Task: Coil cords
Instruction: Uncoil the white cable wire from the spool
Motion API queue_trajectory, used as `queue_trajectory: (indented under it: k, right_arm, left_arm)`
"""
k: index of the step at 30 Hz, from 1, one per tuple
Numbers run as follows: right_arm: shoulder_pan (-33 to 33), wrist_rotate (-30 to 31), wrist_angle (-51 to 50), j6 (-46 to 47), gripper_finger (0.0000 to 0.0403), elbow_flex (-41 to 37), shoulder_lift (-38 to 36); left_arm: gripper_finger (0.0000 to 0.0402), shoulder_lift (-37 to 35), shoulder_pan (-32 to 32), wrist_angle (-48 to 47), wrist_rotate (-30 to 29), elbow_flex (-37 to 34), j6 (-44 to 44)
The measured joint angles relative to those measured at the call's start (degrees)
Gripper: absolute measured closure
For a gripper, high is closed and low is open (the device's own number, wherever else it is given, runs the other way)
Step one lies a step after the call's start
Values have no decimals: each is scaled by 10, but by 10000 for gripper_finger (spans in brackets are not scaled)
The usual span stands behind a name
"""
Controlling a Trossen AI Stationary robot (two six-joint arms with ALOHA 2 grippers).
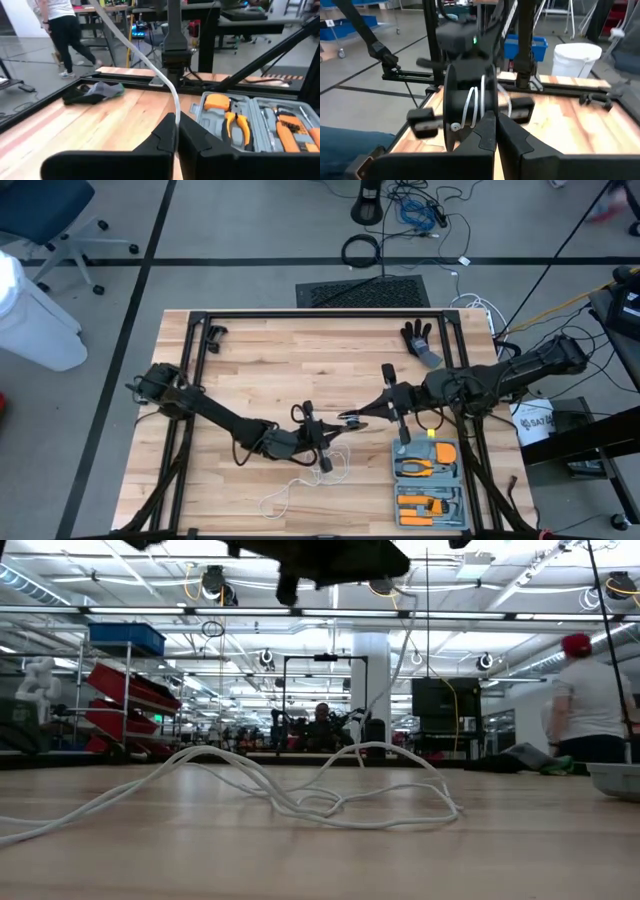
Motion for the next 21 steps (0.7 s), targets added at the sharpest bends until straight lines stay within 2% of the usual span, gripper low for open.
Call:
queue_trajectory:
  k: [6, 9, 12, 17, 21]
  right_arm:
    - [0, 2, -14, 13, 403, 0, 11]
    - [0, 27, -20, 16, 403, 0, 13]
    - [0, 57, -22, 17, 403, 0, 15]
    - [0, 96, -13, 28, 403, 0, 31]
    - [0, 135, 9, 28, 403, 0, 55]
  left_arm:
    - [397, -79, -18, -119, -30, 0, 0]
    - [397, -122, -29, -166, -40, 0, 0]
    - [397, -161, -43, -177, -42, 0, 5]
    - [397, -192, -51, -141, -37, 0, 44]
    - [398, -191, -46, -118, 10, 0, 43]
